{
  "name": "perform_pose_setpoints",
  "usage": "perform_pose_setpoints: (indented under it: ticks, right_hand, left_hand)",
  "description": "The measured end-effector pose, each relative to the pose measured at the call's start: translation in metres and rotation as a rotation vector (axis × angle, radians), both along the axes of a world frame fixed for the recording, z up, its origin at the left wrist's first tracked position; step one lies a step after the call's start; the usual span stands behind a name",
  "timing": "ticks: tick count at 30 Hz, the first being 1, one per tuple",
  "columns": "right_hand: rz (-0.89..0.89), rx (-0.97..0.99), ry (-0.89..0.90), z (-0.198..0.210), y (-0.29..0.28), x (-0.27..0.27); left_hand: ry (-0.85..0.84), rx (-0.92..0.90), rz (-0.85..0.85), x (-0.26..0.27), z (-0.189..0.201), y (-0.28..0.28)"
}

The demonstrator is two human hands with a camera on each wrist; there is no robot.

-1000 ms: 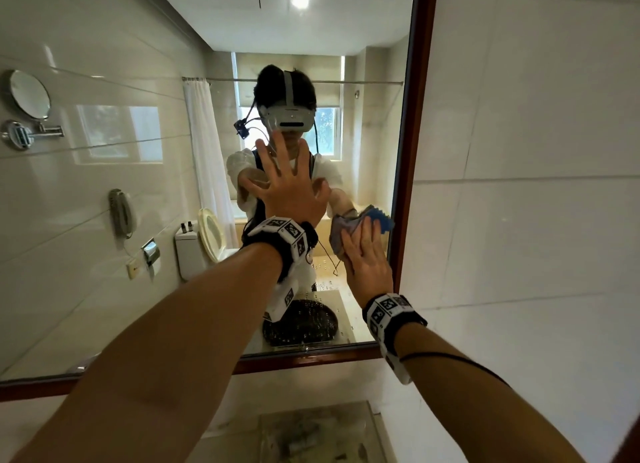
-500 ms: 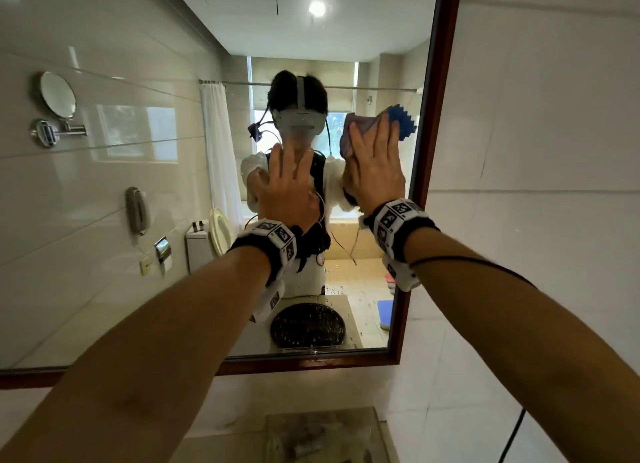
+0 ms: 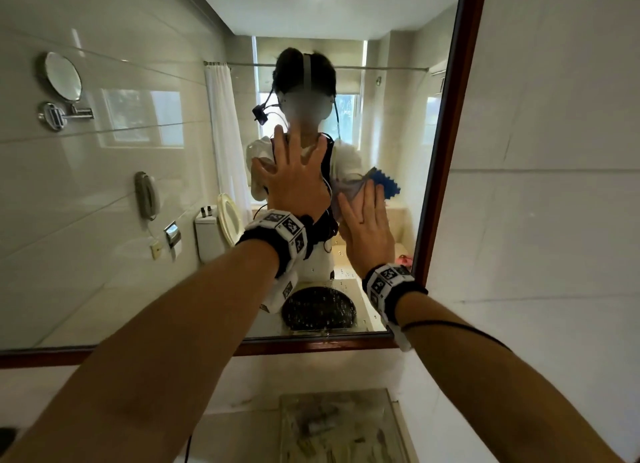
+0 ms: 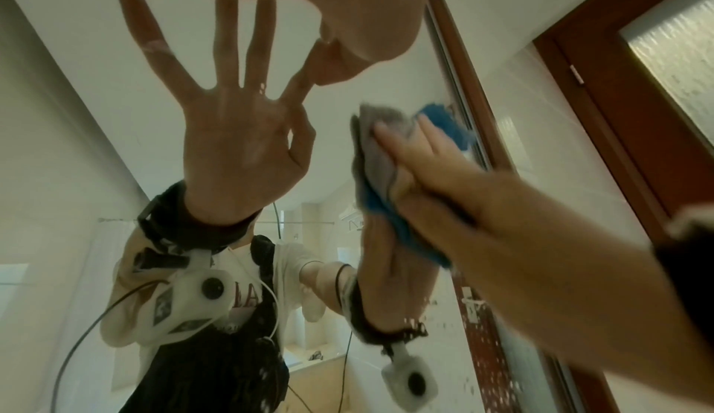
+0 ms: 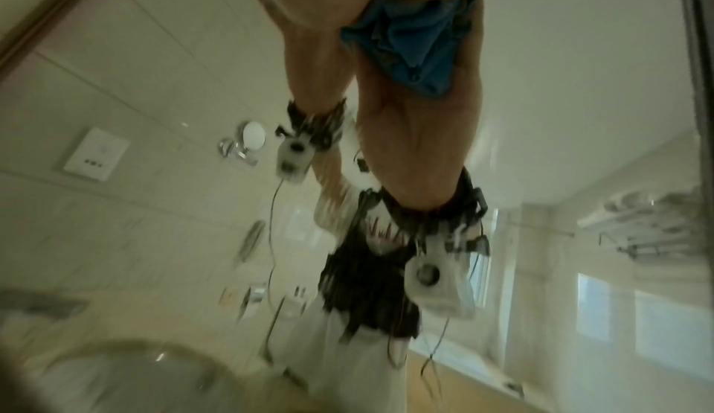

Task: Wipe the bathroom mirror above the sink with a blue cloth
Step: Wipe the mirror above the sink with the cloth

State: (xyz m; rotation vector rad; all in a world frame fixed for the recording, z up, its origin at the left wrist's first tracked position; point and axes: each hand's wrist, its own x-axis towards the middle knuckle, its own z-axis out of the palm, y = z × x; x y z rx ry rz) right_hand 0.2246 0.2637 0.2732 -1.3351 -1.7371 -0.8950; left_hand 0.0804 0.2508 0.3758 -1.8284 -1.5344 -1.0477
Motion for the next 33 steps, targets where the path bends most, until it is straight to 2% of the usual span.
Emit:
perform_pose_setpoints:
  ticks: [3, 5, 9, 13, 21, 24, 28, 33]
  right_hand:
    - [-0.042, -0.08, -0.002, -0.063, -0.014, -0.001]
    - [-0.085, -0.18, -0.012, -0.091, -0.019, -0.001]
    - [-0.087, -0.227, -0.005, -0.093, -0.02, 0.001]
    - [-0.084, -0.178, -0.028, -0.051, -0.016, 0.008]
    - [-0.155, -0.024, 0.024, 0.113, 0.017, 0.032]
    - [-0.153, 0.002, 0.016, 0.129, 0.01, 0.04]
    - [-0.111, -0.012, 0.082, 0.102, 0.002, 0.04]
    - [-0.12, -0.085, 0.153, 0.016, -0.005, 0.05]
  left_hand:
    - [0.023, -0.002, -0.007, -0.001, -0.016, 0.001]
    - [0.025, 0.017, 0.001, 0.0, -0.023, 0.002]
    - [0.01, 0.002, 0.001, 0.006, -0.025, 0.003]
    - [-0.009, -0.006, 0.01, 0.009, -0.027, 0.003]
    - [-0.105, 0.013, -0.006, 0.016, -0.024, 0.004]
    - [-0.17, 0.041, 0.027, 0.026, -0.026, 0.005]
    - [-0.174, 0.058, 0.064, 0.033, -0.032, 0.009]
    - [-0.143, 0.081, 0.06, 0.033, -0.043, 0.011]
